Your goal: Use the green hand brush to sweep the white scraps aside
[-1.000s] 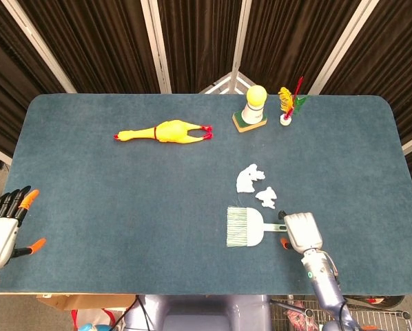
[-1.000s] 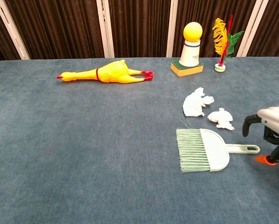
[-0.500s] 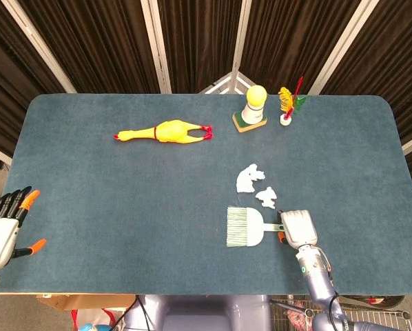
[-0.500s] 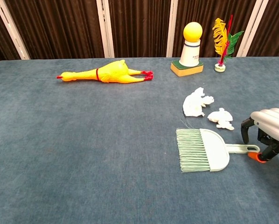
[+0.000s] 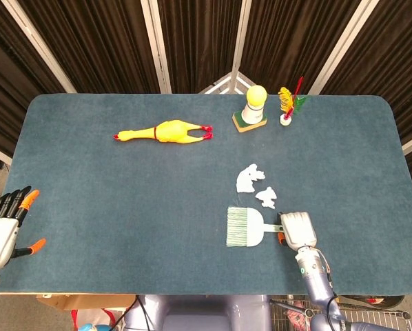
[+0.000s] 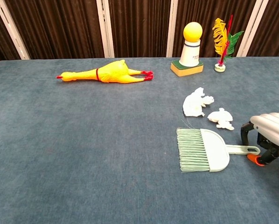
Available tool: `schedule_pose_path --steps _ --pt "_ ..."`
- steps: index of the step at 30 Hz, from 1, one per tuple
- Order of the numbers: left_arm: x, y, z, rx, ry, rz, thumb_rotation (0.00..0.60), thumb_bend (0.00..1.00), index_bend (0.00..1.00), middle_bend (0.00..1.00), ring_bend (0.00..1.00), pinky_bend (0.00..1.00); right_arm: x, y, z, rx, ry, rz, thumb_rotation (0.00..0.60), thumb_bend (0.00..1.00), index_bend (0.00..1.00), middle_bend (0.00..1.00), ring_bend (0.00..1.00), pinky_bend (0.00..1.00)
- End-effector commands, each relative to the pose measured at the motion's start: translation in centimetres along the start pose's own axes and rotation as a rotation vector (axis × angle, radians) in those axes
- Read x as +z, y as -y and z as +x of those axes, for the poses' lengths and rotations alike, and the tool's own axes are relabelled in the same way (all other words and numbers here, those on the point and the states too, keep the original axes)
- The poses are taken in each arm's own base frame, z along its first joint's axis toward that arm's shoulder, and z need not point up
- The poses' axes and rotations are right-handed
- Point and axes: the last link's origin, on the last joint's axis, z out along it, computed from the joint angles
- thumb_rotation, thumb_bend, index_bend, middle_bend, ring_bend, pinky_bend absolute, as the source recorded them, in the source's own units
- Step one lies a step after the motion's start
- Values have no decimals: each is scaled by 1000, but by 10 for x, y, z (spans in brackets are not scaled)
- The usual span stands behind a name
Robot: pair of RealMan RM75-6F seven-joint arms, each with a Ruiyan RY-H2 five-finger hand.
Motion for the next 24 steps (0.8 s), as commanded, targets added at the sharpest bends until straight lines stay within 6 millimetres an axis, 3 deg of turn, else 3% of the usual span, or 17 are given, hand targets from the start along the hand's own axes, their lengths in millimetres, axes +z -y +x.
schedule_pose_path --steps 1,17,24 --pt "0 0 0 0 1 0 600 0 0 0 0 18 0 3 2 18 -7 3 600 328 513 992 978 805" --pt "0 0 0 -1 1 2 600 0 0 0 0 18 1 18 1 20 -4 28 600 333 525 992 978 805" --pt "0 1 0 -5 3 4 600 0 0 0 0 18 1 18 0 15 -4 25 600 460 771 992 978 805"
